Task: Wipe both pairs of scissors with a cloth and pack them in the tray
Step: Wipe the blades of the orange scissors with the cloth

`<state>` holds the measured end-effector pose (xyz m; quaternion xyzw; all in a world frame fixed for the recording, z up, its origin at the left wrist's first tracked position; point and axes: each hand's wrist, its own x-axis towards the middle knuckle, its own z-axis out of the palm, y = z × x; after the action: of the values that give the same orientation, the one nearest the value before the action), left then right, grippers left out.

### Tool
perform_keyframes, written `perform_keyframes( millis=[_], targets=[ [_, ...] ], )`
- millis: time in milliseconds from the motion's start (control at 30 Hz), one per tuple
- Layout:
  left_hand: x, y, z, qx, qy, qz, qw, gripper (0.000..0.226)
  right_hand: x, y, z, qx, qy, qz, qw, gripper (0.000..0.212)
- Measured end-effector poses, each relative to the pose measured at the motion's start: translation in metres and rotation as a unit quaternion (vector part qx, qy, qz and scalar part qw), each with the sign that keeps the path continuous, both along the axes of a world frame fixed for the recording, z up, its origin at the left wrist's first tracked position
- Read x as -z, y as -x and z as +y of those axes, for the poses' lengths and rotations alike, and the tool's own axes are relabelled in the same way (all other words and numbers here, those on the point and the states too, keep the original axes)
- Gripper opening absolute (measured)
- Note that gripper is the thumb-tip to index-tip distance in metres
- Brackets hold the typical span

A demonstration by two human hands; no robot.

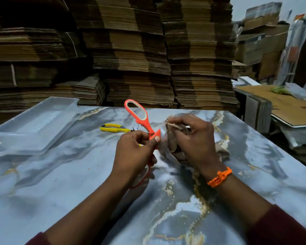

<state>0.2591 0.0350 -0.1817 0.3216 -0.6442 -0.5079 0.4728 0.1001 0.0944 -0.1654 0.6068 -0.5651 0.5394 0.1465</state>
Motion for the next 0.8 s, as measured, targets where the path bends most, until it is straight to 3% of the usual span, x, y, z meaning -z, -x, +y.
perform_keyframes(
  millis=[67, 167, 267, 400, 633, 800],
  targets=[
    [0.000, 0.000, -0.001, -0.003, -0.007, 0.002, 1.000, 0.022, 0.004, -0.004, 0.004, -0.021, -0.019, 0.047, 0.998, 0.023],
    [0.002, 0.001, 0.000, 0.009, -0.015, -0.005, 1.000, 0.025, -0.001, 0.005, 0.000, 0.001, -0.017, -0.009, 1.000, 0.022],
    [0.002, -0.002, 0.000, 0.009, -0.022, -0.012, 1.000, 0.027, 0.001, 0.004, 0.002, 0.011, -0.018, 0.047, 0.999, 0.024],
    [0.000, -0.001, 0.004, 0.011, -0.013, -0.019, 1.000, 0.025, -0.005, 0.017, -0.002, 0.038, -0.023, -0.039, 0.998, 0.023],
    [-0.003, -0.002, 0.004, 0.015, 0.011, -0.035, 0.999, 0.026, 0.002, 0.024, 0.003, 0.073, -0.001, -0.023, 0.997, 0.025],
    [-0.009, -0.002, 0.002, 0.037, -0.031, 0.012, 0.999, 0.014, 0.003, 0.057, -0.002, 0.119, -0.025, -0.131, 0.984, 0.013]
  ],
)
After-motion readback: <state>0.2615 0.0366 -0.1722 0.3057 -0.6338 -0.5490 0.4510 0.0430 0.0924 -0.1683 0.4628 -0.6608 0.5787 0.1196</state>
